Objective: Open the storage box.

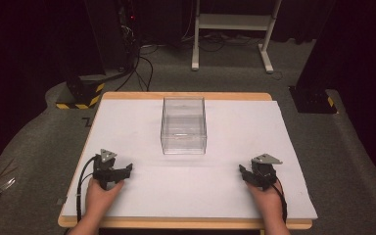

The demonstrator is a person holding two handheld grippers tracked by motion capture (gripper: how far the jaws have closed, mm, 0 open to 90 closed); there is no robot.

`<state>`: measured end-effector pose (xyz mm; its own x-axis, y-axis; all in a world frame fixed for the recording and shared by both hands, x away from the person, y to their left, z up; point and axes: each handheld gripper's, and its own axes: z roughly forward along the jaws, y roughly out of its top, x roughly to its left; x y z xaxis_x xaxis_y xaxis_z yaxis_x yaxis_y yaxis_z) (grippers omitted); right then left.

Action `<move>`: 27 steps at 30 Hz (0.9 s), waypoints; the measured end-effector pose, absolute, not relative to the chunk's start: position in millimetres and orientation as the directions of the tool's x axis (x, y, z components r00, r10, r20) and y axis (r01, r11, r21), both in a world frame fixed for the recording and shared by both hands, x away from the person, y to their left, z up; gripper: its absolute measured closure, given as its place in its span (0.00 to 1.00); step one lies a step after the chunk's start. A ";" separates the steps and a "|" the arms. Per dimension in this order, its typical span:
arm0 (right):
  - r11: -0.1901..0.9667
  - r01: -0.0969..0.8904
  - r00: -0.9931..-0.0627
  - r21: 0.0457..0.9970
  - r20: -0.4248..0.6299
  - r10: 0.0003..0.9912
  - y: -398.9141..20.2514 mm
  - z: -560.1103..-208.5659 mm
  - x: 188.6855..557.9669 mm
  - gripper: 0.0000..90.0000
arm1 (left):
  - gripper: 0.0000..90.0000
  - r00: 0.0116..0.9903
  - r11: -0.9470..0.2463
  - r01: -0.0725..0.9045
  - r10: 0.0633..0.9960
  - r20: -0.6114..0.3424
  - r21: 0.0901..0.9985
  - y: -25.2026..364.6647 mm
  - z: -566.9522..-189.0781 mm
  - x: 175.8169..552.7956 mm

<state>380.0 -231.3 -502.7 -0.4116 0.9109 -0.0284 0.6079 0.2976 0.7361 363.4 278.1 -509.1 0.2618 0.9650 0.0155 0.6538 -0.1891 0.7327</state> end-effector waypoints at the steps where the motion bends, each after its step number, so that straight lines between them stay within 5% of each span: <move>1: 0.295 0.610 -0.410 0.736 -0.025 0.912 -231.2 -502.7 380.0 0.50 | 0.16 0.263 -0.190 0.653 0.965 0.015 0.733 278.1 -509.1 363.4; 27: 0.320 0.512 -0.453 0.797 -0.066 0.889 -224.2 -490.0 368.8 0.55 | 0.16 0.266 -0.185 0.657 0.964 0.005 0.731 279.4 -509.3 364.1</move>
